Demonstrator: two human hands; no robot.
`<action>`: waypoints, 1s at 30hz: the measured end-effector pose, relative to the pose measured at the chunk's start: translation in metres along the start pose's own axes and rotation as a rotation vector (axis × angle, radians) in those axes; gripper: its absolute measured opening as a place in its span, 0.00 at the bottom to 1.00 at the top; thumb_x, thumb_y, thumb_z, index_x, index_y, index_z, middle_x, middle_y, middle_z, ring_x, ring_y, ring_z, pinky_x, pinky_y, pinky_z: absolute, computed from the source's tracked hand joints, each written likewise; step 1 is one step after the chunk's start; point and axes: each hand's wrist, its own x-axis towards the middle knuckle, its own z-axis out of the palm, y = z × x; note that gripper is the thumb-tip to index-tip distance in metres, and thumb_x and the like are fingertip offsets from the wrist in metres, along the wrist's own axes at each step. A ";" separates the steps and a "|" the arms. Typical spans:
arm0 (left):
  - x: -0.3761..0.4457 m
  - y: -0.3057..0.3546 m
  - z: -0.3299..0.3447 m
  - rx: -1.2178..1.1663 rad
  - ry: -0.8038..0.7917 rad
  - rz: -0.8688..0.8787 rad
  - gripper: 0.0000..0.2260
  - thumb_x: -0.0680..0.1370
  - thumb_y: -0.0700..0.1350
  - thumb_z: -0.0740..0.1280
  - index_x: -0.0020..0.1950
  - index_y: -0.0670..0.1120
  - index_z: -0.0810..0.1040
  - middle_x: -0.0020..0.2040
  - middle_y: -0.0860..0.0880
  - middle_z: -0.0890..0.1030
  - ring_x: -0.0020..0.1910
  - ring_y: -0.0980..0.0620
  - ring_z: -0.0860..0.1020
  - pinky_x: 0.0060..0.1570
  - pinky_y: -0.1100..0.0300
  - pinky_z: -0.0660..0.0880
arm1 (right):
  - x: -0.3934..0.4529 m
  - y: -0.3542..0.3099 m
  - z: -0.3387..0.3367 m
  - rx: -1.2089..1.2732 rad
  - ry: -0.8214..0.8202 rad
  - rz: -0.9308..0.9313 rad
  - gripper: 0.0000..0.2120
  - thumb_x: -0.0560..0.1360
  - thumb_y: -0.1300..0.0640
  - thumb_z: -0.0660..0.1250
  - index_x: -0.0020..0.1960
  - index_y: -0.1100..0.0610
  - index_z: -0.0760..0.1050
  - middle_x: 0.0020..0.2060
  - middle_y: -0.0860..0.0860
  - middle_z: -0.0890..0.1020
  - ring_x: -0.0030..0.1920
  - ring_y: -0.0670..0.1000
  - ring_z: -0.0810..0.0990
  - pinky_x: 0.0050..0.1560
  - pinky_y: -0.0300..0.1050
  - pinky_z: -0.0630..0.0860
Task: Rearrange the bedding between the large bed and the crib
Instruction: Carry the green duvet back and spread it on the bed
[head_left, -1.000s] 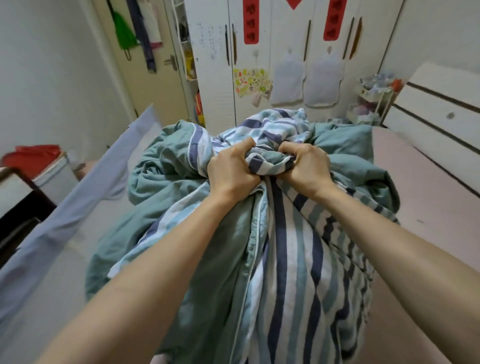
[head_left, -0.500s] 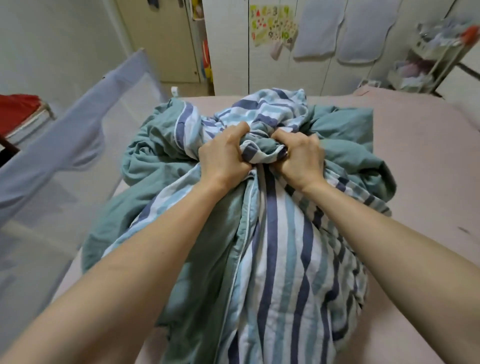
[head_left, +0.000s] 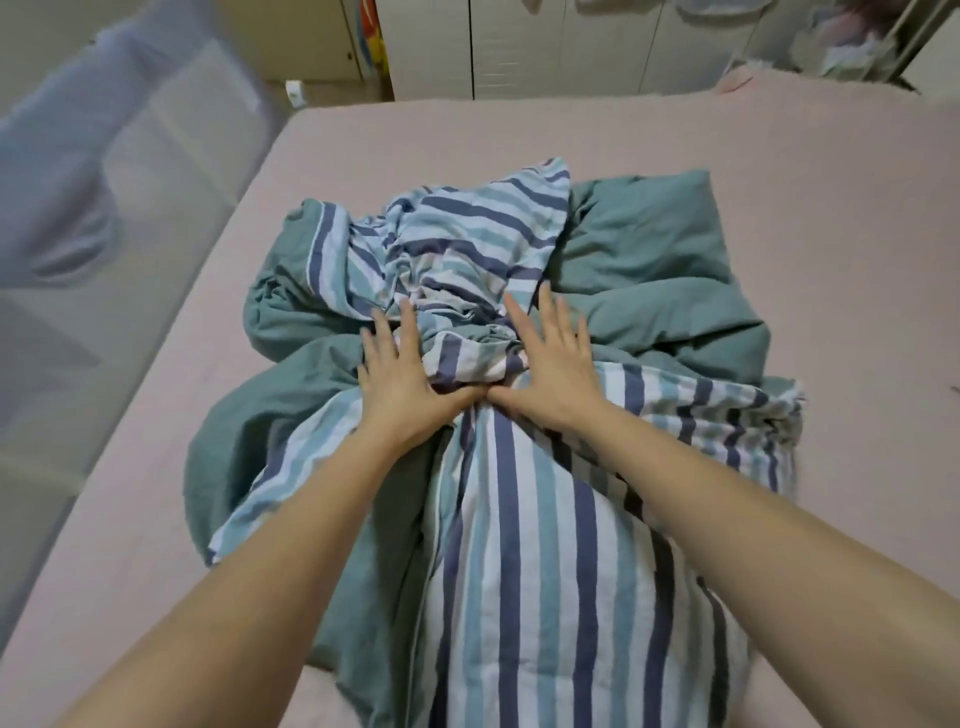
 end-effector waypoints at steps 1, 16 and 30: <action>-0.012 -0.001 -0.002 -0.073 -0.011 -0.016 0.50 0.66 0.68 0.69 0.79 0.52 0.48 0.78 0.45 0.54 0.76 0.39 0.50 0.73 0.41 0.53 | -0.013 0.001 -0.005 0.047 -0.041 -0.015 0.48 0.68 0.34 0.67 0.78 0.47 0.45 0.77 0.55 0.49 0.77 0.56 0.47 0.75 0.55 0.46; -0.194 0.092 -0.028 -0.136 -0.634 0.393 0.11 0.76 0.54 0.64 0.49 0.47 0.79 0.43 0.49 0.83 0.43 0.53 0.80 0.51 0.48 0.76 | -0.246 0.012 -0.152 -0.136 -0.433 -0.084 0.19 0.68 0.39 0.71 0.50 0.53 0.75 0.47 0.49 0.81 0.48 0.52 0.78 0.43 0.46 0.71; -0.331 0.320 0.102 -0.146 -0.580 0.206 0.16 0.73 0.59 0.70 0.43 0.46 0.76 0.46 0.43 0.83 0.47 0.42 0.79 0.38 0.55 0.70 | -0.404 0.156 -0.214 -0.409 -0.351 -0.102 0.16 0.75 0.46 0.61 0.34 0.55 0.70 0.36 0.54 0.79 0.39 0.57 0.75 0.36 0.44 0.65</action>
